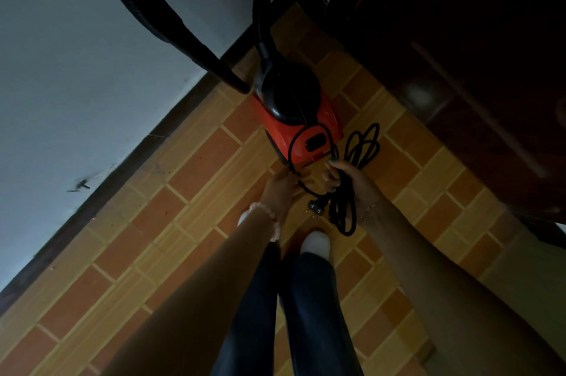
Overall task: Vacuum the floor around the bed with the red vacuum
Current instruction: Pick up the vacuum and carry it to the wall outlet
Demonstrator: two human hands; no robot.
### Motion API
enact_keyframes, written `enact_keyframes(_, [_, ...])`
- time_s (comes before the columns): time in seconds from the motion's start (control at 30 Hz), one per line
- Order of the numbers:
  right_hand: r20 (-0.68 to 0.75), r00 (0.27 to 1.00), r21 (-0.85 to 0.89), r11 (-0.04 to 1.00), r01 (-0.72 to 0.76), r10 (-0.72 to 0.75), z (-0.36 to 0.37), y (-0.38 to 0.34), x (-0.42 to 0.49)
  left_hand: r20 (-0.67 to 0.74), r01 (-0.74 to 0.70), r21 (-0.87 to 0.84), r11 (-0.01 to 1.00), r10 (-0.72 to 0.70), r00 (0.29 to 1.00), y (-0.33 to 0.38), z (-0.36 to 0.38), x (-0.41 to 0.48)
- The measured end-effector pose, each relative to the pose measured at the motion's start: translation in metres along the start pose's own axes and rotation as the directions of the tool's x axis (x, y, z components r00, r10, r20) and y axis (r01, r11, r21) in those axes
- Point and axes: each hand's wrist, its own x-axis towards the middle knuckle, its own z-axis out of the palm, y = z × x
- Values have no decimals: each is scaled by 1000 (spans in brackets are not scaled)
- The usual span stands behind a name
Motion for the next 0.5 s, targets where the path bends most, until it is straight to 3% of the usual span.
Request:
enact_keyframes(0.13, [-82, 996, -90, 995, -42, 34, -4, -2, 3, 90, -209, 213, 954, 194, 977, -1, 0, 0])
enact_keyframes(0.23, [-63, 996, -199, 977, -74, 63, -6, -4, 9, 130, -319, 472, 821, 294, 947, -4, 2, 0])
enact_keyframes(0.3, [-66, 996, -233, 970, -74, 60, -6, -4, 14, 169, -371, 546, 751, 335, 927, -3, 7, -3])
enact_keyframes(0.5, [19, 1000, -59, 998, 3, -2, 2, -14, 15, 239, -450, 725, 521, 421, 875, 6, 19, -3])
